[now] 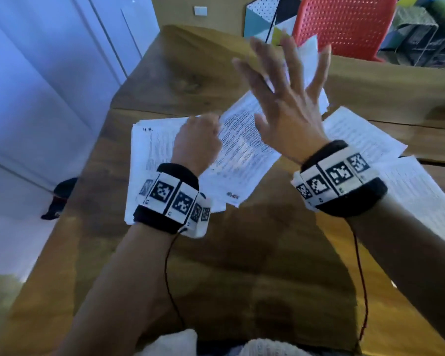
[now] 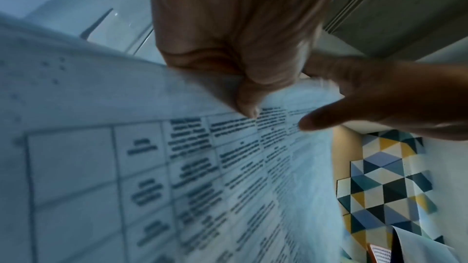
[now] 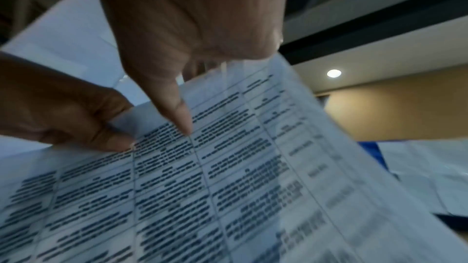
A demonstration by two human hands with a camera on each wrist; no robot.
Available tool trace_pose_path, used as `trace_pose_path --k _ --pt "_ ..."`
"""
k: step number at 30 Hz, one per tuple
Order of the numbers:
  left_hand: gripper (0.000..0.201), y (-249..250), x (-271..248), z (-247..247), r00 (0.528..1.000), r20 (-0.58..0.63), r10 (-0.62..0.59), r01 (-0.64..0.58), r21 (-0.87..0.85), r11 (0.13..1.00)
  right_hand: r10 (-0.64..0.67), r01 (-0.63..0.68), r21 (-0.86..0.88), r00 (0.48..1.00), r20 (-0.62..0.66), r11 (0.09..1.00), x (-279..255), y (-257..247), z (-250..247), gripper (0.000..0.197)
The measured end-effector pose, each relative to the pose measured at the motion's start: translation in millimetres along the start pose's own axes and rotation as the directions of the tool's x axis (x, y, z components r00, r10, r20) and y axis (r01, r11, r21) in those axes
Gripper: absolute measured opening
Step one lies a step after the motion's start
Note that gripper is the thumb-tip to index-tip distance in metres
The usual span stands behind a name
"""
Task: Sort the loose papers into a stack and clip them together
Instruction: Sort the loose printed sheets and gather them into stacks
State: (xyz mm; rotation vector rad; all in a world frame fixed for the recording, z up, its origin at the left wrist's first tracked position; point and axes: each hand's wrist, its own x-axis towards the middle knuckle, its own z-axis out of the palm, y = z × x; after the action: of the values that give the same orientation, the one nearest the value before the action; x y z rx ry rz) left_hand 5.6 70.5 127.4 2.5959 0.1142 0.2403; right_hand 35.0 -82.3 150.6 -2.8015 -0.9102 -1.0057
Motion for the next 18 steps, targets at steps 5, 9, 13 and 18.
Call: trace_pose_path --k 5,9,13,18 --pt "0.038 -25 0 -36 0.980 -0.200 0.002 0.024 0.131 0.991 0.047 -0.098 0.164 0.956 0.290 0.982 49 -26 -4 0.021" --pt "0.058 -67 6 -54 0.883 -0.430 -0.189 0.179 -0.063 0.982 0.279 -0.353 0.325 0.927 0.251 0.878 60 -39 4 0.023" --pt "0.072 -127 18 -46 0.818 -0.207 -0.536 0.471 -0.292 0.832 0.510 -0.625 0.577 0.775 0.373 0.526 51 -39 36 0.033" --pt "0.068 -198 7 -2 0.573 0.218 -0.790 0.820 -0.156 0.551 0.582 -0.826 0.537 0.526 0.621 0.173 15 -57 93 0.019"
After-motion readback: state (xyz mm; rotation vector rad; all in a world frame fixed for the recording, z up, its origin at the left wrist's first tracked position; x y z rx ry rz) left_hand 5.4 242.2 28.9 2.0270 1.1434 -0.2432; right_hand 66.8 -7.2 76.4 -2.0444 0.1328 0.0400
